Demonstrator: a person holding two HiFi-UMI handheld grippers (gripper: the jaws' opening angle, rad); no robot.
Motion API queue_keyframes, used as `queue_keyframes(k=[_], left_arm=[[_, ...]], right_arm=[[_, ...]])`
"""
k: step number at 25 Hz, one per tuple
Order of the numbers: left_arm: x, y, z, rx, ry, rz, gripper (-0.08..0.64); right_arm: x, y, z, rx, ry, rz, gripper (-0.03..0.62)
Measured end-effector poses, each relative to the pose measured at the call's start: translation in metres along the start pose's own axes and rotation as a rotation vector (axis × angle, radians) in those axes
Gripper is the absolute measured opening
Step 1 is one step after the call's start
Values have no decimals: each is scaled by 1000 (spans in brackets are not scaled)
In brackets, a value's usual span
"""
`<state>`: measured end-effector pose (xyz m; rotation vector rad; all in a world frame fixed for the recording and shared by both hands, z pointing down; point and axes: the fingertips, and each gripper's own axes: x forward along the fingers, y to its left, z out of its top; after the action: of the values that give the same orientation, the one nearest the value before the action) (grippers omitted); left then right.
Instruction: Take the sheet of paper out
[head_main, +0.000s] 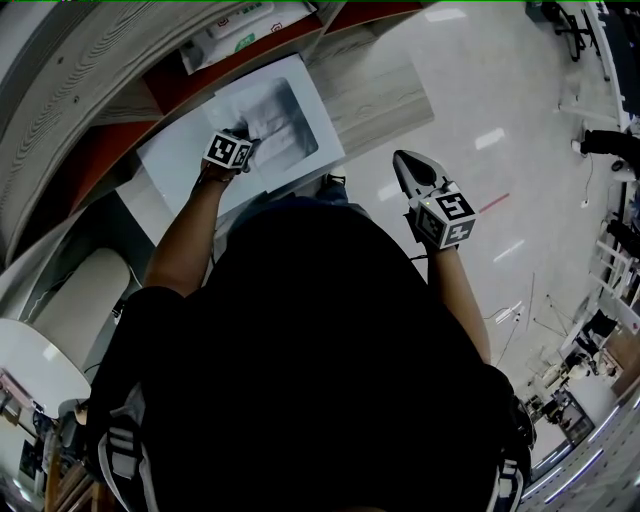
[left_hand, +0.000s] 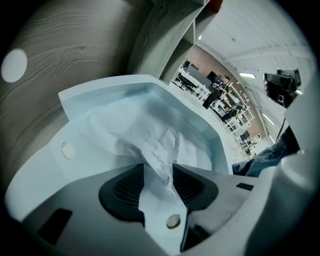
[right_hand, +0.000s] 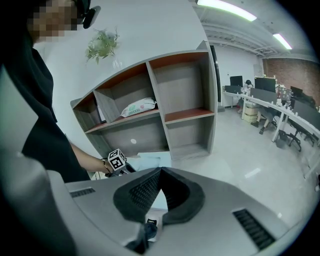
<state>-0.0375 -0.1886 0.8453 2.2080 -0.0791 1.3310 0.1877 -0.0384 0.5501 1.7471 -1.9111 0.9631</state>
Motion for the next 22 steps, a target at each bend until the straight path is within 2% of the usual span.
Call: queue_keyframes(k=[9,22], left_arm=[[2,5,1,-15,25,49,160],[5,5,8,38,46,91,39]], right_arm=[[0,-7,-7,13,6,6,12],[1,-9,-12,21,13,8,12]])
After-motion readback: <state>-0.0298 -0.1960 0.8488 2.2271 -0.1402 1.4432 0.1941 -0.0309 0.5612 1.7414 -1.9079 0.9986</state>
